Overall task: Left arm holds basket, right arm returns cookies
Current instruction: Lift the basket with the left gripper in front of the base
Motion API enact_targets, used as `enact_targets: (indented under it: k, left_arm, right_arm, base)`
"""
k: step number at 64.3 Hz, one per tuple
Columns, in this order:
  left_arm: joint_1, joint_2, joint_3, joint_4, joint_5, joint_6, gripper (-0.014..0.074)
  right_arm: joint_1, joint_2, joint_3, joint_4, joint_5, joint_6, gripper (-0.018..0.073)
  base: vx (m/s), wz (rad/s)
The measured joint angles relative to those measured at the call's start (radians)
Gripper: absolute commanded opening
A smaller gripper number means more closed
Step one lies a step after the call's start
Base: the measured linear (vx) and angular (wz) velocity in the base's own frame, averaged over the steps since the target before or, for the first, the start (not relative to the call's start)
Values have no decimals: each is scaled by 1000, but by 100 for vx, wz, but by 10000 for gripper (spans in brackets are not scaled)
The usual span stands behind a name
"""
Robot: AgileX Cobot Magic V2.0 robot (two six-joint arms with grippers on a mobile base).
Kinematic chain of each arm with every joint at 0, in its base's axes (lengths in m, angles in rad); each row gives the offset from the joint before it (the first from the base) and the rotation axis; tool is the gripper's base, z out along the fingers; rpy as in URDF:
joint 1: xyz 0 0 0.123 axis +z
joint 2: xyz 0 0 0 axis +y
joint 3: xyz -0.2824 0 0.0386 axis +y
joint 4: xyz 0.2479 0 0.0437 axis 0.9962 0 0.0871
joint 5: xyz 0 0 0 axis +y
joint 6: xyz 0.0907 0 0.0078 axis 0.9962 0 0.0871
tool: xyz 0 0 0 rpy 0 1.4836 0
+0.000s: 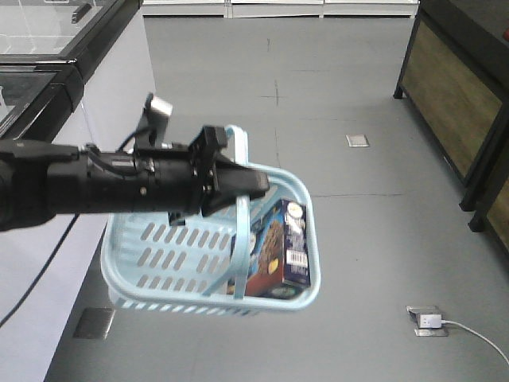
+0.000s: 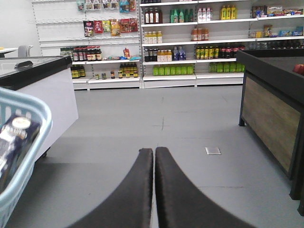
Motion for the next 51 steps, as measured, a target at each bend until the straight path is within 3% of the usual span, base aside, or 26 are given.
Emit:
enact_targets:
  k: [12, 31, 51]
  left_arm:
    - [-106, -42, 154, -9, -87, 23, -8]
    - [-263, -55, 244, -25, -213, 27, -8]
    - [-285, -55, 244, -38, -300, 26, -8]
  right_arm:
    - [0, 0, 0, 0, 0, 0, -8]
    - [0, 0, 0, 0, 0, 0, -8]
    - [0, 0, 0, 0, 0, 0, -8]
  base:
    - [0, 0]
    - [0, 0]
    - [0, 0]
